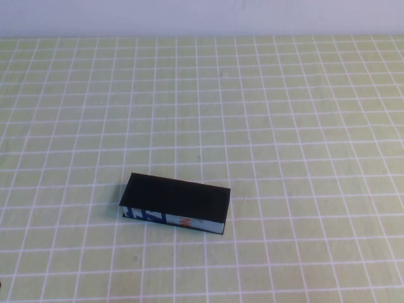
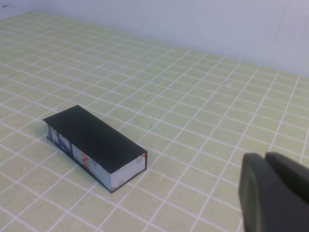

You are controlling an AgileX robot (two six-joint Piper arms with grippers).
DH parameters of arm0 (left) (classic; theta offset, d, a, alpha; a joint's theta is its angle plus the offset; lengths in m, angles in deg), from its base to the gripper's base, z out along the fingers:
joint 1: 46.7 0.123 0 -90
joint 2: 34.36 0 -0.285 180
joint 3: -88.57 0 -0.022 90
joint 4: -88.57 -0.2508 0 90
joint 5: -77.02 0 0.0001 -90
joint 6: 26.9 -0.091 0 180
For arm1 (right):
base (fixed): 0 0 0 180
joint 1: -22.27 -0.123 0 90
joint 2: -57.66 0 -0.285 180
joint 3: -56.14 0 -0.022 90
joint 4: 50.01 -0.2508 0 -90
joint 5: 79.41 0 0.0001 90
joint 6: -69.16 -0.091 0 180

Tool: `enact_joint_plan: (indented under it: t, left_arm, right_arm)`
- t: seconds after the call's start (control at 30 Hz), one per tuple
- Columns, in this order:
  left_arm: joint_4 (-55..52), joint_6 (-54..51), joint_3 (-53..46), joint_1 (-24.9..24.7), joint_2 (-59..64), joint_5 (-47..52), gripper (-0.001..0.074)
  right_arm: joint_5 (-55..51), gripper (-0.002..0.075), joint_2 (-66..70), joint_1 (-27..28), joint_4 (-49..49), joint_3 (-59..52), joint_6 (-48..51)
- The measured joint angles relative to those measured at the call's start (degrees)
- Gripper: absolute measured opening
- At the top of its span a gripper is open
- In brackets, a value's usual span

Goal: Return glasses to glasses case

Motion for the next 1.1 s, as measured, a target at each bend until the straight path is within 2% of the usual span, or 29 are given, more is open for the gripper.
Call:
enact_joint_plan:
  t: [0.67,0.83,1.1]
  left_arm:
    - [0.0,0.0,0.0,0.0,0.0,0.0,-0.0003]
    - [0.0,0.0,0.0,0.0,0.0,0.0,-0.0003]
    - [0.0,0.0,0.0,0.0,0.0,0.0,-0.0003]
  right_arm:
    - [-0.2,-0.0018,-2.9,0.9,0.0,0.0,0.0]
    - [-1.9,-0.0018,-8.4,6.1,0.0,0.0,0.0]
    - [-5.2,-0.0018,-17.9,18.8,-4.1,-4.6,0.0]
